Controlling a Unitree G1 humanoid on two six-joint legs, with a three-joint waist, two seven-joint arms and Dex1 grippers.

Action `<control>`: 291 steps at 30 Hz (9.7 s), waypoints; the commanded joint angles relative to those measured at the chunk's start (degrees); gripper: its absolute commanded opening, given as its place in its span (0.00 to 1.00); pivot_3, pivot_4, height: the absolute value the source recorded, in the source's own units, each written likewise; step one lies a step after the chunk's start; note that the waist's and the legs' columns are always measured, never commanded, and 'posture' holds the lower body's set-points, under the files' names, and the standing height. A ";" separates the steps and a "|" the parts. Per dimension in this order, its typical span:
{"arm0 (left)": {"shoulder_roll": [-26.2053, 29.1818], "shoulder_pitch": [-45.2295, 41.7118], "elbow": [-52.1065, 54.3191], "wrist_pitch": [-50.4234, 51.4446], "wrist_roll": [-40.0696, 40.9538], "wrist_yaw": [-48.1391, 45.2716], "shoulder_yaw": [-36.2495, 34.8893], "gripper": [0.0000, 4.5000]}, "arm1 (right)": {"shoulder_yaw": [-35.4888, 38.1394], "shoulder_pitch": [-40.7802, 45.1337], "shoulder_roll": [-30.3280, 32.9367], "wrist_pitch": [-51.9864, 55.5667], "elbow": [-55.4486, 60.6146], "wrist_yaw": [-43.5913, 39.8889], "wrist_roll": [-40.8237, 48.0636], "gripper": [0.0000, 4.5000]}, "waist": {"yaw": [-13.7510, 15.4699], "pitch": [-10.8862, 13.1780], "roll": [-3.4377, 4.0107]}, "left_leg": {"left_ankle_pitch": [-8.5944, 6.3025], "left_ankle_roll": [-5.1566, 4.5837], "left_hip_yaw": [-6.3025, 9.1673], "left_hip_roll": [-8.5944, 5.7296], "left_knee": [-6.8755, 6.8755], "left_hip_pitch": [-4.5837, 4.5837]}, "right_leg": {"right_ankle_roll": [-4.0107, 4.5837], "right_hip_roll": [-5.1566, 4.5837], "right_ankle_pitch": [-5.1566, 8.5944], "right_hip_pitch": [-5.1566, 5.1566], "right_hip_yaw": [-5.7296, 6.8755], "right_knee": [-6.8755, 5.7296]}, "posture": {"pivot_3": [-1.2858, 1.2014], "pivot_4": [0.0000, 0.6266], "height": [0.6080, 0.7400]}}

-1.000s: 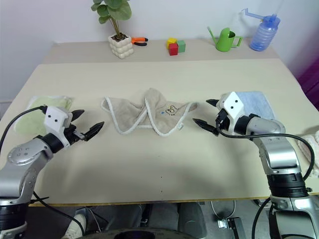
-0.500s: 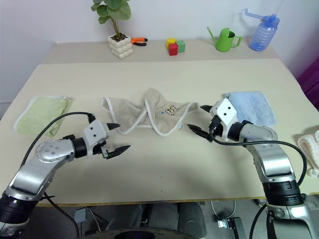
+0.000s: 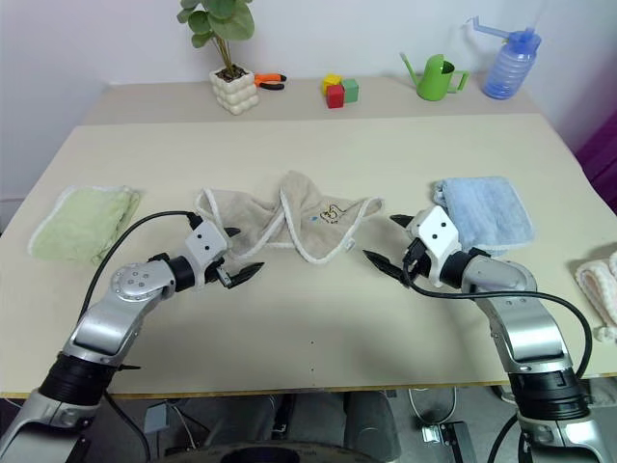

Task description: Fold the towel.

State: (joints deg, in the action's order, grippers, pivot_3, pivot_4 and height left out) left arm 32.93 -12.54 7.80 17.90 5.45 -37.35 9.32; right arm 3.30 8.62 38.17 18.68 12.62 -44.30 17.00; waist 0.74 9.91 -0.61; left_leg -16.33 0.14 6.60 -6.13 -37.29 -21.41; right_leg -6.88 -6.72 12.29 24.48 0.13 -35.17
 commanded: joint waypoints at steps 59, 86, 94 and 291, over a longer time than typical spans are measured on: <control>1.91 -8.15 -3.30 -1.61 6.69 7.07 -22.29 0.04 | -7.10 22.13 -1.29 5.02 -6.41 11.17 -18.33 0.03 | 0.14 0.08 -0.03 | 0.07 0.11 0.02 -0.02 -0.05 -0.07 | 0.01 0.04 0.00 0.09 0.04 -0.04 | 0.52 0.24 0.94; 15.76 11.13 5.43 3.32 17.38 -5.74 -33.99 0.04 | 5.53 10.61 14.01 4.08 1.14 -9.66 1.84 0.03 | -1.64 0.15 -0.01 | 0.04 0.05 -0.08 -0.02 -0.20 -0.94 | 0.00 -0.06 -0.03 0.95 -0.02 -0.11 | 0.52 0.24 0.94; 19.13 22.75 8.25 8.54 18.98 -11.72 -37.92 0.04 | 10.71 1.08 19.70 10.94 7.50 -15.83 8.74 0.03 | -0.98 0.14 0.05 | -0.03 -0.05 -0.08 0.01 -0.20 -0.53 | 0.03 -0.06 -0.03 0.50 0.01 -0.08 | 0.52 0.24 0.94; -25.11 -4.36 0.76 40.40 50.56 49.95 -40.56 0.07 | -16.04 15.29 -14.53 -3.04 -2.39 7.38 -14.15 0.96 | 0.02 -0.04 0.13 | 0.23 0.42 0.01 -0.03 -0.08 0.06 | 0.02 0.05 -0.03 0.05 -0.01 -0.12 | 0.52 0.24 0.94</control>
State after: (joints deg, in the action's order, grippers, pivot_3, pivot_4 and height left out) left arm 7.42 -17.50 8.50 58.82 56.23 12.91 -31.70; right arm -12.75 23.96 23.51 16.03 7.23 -37.24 3.24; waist 0.76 9.88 -0.48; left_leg -16.10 0.55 6.61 -6.16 -37.37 -21.35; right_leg -6.86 -6.66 12.25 24.52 0.12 -35.29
